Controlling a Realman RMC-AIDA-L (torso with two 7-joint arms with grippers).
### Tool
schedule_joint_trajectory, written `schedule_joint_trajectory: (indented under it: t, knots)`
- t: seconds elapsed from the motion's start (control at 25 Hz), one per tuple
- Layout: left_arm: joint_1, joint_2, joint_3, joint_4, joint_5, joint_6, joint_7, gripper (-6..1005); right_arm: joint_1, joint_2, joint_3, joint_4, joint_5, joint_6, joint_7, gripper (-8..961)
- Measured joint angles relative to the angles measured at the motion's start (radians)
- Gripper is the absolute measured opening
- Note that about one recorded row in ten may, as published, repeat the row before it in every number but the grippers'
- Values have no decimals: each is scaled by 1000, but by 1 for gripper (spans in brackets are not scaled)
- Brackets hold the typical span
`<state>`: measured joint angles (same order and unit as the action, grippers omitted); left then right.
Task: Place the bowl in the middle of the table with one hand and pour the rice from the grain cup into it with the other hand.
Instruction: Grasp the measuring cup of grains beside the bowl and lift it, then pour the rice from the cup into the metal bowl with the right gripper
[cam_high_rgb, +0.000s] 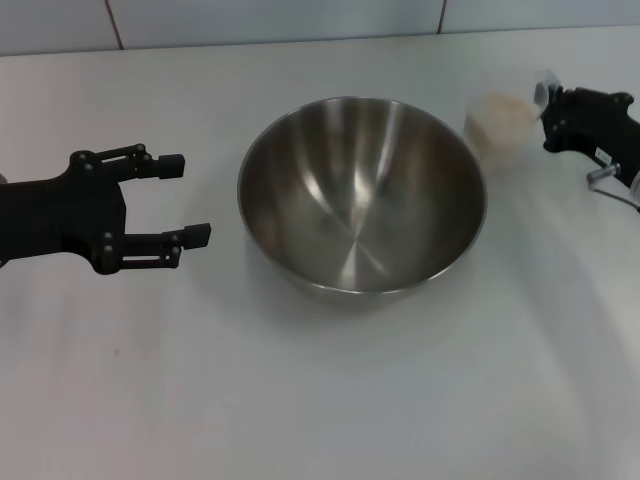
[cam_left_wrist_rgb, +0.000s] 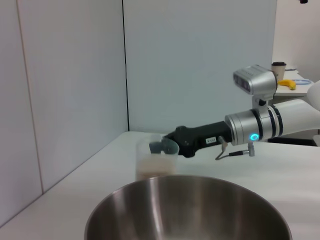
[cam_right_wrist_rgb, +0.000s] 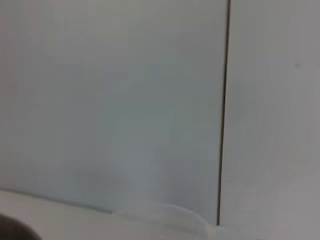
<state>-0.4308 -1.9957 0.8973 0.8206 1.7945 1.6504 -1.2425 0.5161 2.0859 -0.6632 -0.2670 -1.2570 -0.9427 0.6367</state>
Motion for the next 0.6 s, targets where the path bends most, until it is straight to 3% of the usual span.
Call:
schedule_joint_trajectory:
  t: [0.6]
  knots:
    - [5, -30, -49, 11, -8, 1, 0, 832, -1, 1, -2, -45, 45, -269, -438, 10]
